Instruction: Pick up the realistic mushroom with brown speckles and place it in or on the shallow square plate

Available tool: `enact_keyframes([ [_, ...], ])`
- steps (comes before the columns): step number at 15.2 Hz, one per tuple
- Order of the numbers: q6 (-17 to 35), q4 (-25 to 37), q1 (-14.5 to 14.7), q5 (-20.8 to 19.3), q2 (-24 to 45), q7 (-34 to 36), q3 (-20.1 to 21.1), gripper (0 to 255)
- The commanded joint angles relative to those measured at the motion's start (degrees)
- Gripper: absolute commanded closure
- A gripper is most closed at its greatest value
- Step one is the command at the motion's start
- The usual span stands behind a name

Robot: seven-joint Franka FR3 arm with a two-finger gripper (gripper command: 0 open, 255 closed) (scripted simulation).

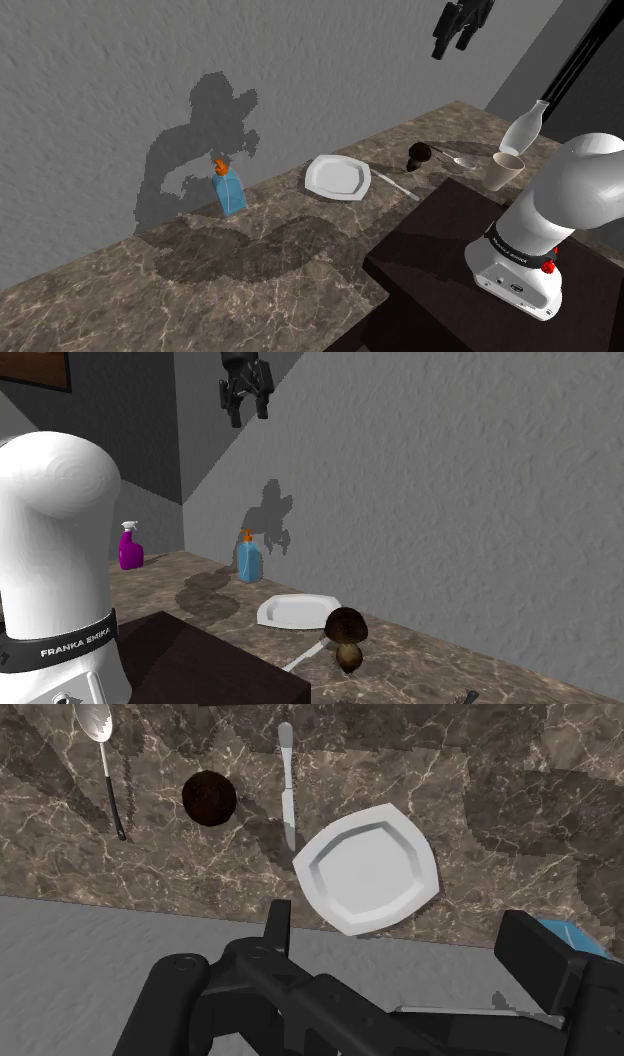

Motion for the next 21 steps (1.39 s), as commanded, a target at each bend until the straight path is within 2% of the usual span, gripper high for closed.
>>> enact_keyframes([
  [1,0.0,0.0,0.0,0.0,0.0,0.0,0.0,0],
  [11,15.1,-12.3,-3.7,-4.5,6.7,1.4,-2.8,0],
  [21,31.6,-18.8,-8.4,-10.0,20.4,3.9,-6.2,0],
])
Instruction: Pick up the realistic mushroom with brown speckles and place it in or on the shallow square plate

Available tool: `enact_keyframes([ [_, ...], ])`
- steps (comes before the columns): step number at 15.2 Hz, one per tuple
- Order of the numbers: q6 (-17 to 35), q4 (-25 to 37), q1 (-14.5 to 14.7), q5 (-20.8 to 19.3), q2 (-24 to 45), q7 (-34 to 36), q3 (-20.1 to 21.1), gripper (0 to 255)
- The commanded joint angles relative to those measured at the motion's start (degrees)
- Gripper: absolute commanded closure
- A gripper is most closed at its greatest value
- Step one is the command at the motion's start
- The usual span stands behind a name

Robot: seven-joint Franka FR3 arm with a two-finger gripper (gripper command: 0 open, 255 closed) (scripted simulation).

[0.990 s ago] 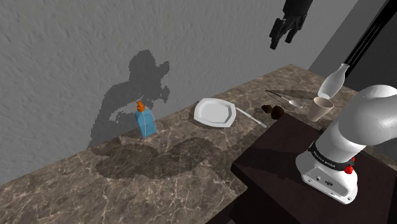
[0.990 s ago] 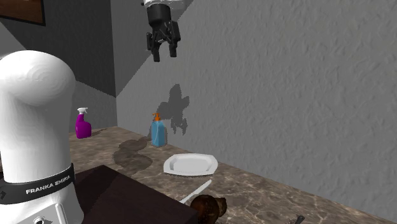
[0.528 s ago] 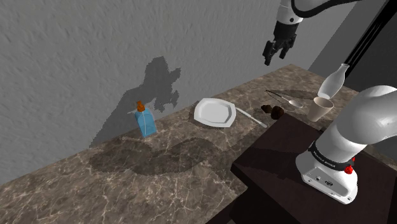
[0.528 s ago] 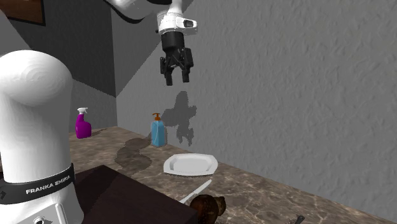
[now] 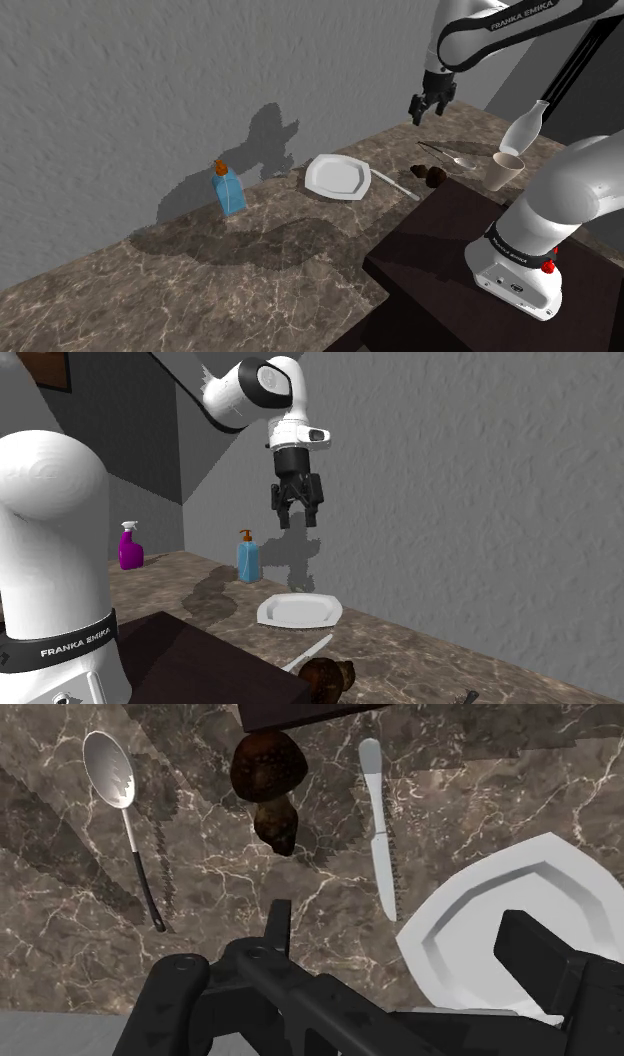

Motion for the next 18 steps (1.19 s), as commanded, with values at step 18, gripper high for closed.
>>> enact_keyframes([
  [18,26.3,1.5,-7.1,-10.0,32.5,7.2,-5.5,0],
])
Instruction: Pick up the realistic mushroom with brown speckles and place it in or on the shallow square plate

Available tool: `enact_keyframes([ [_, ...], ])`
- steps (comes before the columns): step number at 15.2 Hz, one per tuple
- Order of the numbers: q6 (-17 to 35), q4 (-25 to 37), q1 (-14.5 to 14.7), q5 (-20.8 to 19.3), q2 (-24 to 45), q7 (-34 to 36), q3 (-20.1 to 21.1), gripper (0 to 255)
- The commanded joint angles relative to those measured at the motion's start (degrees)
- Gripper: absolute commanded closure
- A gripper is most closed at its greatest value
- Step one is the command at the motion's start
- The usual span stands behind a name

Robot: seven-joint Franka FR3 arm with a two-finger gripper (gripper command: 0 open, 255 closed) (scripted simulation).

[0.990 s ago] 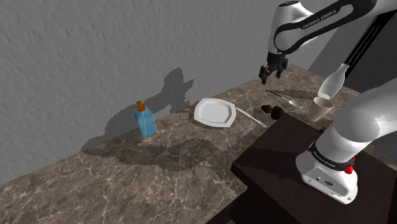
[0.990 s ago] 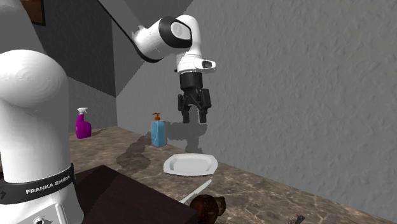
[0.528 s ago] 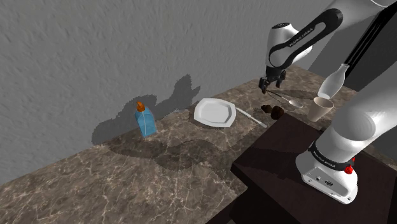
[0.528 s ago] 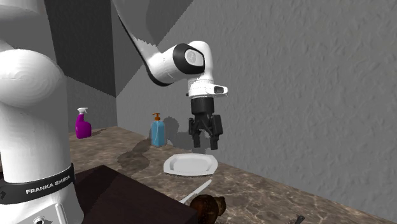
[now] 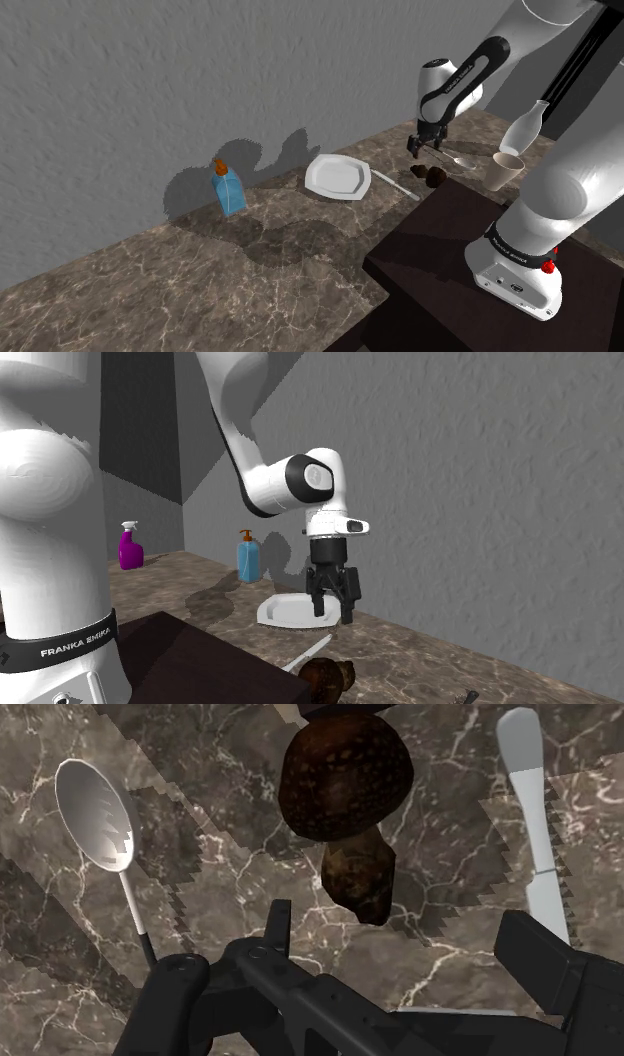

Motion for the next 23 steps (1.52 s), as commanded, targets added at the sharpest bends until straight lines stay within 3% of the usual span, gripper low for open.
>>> enact_keyframes([
  [1,1.9,0.0,-0.2,-0.5,1.8,0.3,-0.2,0],
  [3,4.1,0.1,-0.5,-1.1,4.0,0.8,-0.6,0],
  [11,4.1,0.1,-0.5,-1.1,4.0,0.8,-0.6,0],
  [12,4.1,0.1,-0.5,-1.1,4.0,0.8,-0.6,255],
  [21,4.1,0.1,-0.5,-1.1,4.0,0.8,-0.6,255],
  [22,4.1,0.1,-0.5,-1.1,4.0,0.8,-0.6,0],
  [23,9.9,-1.7,-1.6,-1.6,5.4,0.3,-1.3,0],
])
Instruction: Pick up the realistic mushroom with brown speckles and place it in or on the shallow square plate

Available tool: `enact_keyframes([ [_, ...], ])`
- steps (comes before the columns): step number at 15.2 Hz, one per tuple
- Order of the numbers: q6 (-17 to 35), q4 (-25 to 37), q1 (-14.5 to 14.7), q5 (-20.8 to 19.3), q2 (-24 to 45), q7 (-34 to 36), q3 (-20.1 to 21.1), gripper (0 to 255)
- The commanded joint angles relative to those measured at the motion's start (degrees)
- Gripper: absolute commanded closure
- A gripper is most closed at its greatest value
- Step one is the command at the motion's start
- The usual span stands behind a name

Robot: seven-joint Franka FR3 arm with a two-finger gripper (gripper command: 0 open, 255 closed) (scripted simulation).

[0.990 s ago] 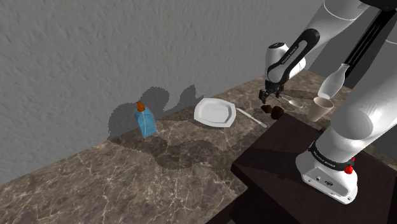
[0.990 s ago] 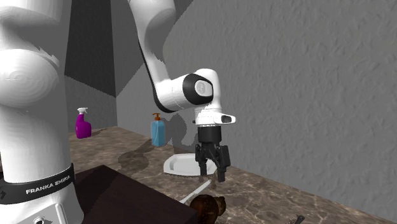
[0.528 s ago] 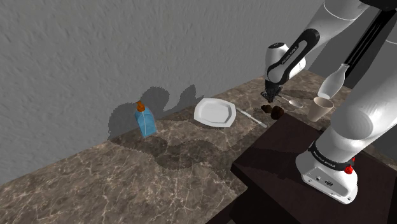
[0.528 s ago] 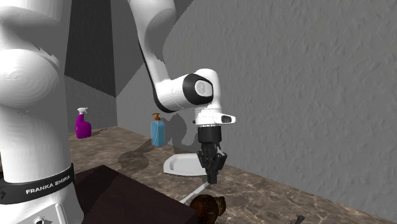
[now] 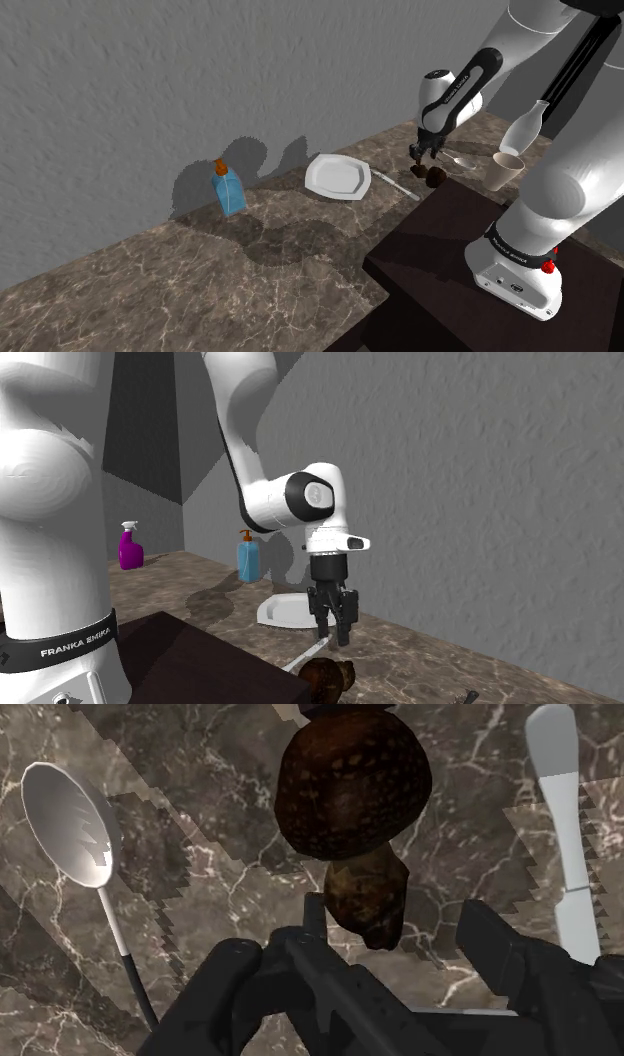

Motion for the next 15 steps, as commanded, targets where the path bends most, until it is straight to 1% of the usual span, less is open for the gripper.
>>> enact_keyframes([
  [1,9.4,-2.3,-1.7,-0.6,2.6,-0.8,-0.9,0],
  [3,21.6,-4.1,-4.9,-0.7,7.6,-2.6,-1.0,0],
  [4,21.9,-4.1,-5.1,-0.8,7.8,-2.6,-0.9,0],
  [11,27.7,-0.9,-4.4,-1.2,16.6,-1.3,-2.0,0],
  [15,27.7,-0.9,-4.4,-1.2,16.6,-1.4,-2.0,0],
])
